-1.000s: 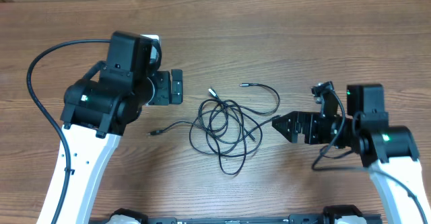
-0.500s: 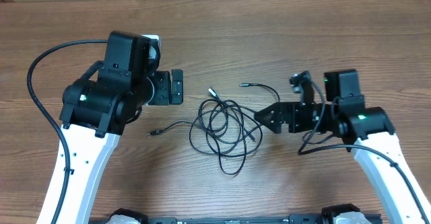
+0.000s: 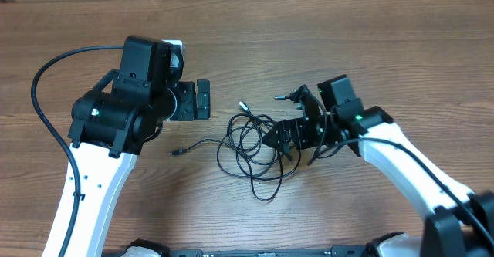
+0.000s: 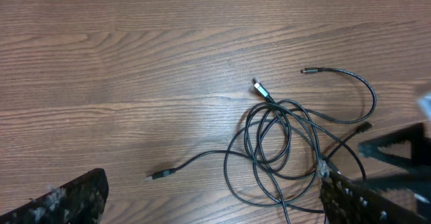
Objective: Untangle cables
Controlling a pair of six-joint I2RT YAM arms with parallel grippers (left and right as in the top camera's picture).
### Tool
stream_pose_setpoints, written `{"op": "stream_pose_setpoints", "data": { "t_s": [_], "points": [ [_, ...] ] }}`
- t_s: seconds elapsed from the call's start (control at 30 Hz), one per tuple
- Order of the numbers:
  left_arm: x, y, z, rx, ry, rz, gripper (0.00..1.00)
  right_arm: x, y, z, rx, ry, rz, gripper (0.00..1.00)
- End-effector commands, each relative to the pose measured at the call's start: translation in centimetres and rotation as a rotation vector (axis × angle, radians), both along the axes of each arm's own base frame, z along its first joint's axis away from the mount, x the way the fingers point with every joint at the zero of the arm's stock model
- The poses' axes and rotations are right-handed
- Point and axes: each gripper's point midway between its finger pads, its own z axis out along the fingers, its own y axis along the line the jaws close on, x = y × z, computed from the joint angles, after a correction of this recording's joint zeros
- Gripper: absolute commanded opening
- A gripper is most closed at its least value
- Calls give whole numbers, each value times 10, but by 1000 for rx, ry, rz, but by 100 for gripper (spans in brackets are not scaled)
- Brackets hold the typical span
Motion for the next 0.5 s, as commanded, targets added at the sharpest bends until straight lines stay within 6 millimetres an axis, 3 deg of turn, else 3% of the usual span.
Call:
{"op": "stream_pose_setpoints", "data": {
  "t_s": [0.0, 0.2, 0.47],
  "points": [
    [2, -1, 6, -3, -18, -18, 100, 7, 0, -15, -30, 20, -9, 100],
    [2, -1, 6, -3, -18, -18, 100, 10, 4, -26, -18, 38, -1, 100],
    [3, -1, 6, -3, -18, -18, 100, 18, 7, -24, -4, -6, 3, 100]
  ]
}}
